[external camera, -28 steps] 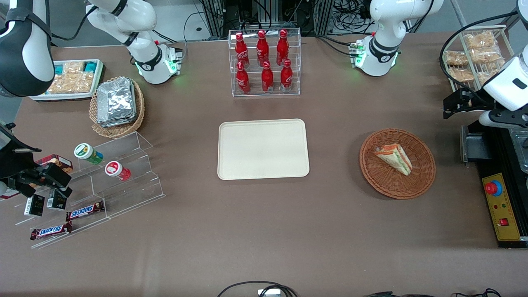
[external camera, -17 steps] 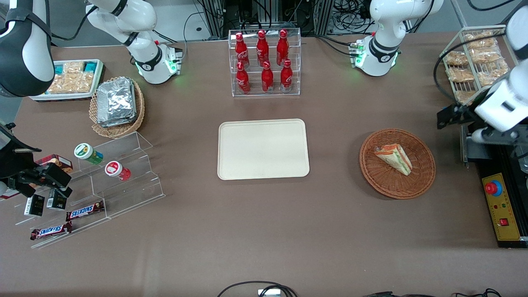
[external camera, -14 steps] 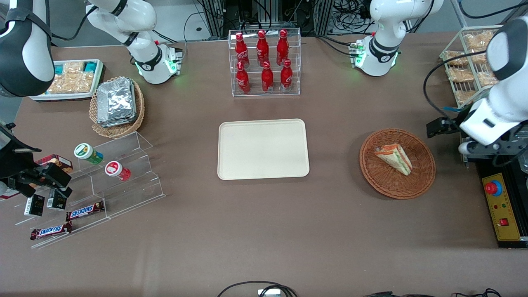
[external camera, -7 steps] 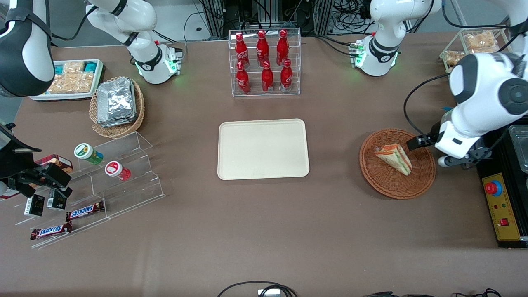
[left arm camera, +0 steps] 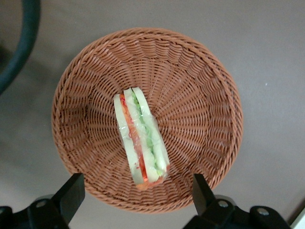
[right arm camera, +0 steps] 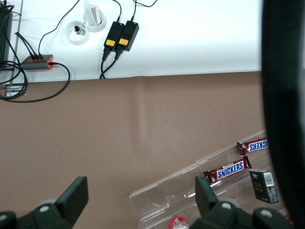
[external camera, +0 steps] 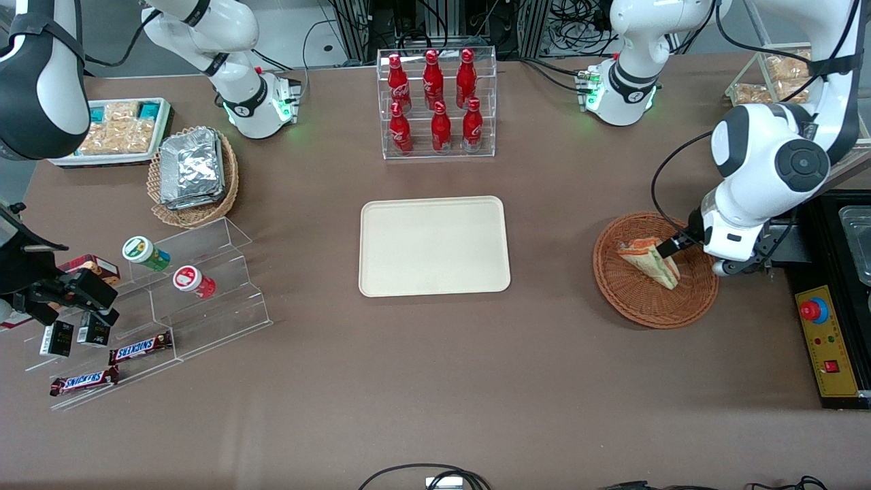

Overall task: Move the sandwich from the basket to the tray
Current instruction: 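Lower the left gripper around the sandwich and close on it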

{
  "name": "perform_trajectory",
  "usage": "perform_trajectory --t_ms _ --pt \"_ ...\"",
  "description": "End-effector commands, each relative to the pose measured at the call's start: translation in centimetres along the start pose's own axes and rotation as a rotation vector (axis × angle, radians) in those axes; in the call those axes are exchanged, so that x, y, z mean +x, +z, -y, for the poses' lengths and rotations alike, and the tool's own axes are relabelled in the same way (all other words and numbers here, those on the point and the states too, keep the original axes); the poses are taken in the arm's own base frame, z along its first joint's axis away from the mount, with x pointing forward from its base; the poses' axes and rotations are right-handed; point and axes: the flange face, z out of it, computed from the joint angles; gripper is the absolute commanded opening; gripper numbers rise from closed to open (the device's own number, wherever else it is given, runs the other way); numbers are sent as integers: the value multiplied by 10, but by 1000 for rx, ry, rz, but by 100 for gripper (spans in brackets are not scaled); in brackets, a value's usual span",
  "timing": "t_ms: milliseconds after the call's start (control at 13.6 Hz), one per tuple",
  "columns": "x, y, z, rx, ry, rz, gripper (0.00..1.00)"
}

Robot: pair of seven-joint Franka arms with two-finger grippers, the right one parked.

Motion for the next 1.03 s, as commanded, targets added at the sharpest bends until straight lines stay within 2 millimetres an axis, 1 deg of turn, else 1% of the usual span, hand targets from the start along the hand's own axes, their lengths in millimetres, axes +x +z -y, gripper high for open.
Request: perform_trajectory --t_ms 0,147,441,588,809,956 --pt "-10 27 1 -13 -83 -36 100" --pt "-12 43 2 -19 -133 -35 100" --pt "-23 74 7 -30 -148 -43 100" --pt "-25 91 6 -39 -174 -46 100" --pt "-28 114 8 -38 -169 -42 100" --pt "-28 121 8 -37 -172 -35 100"
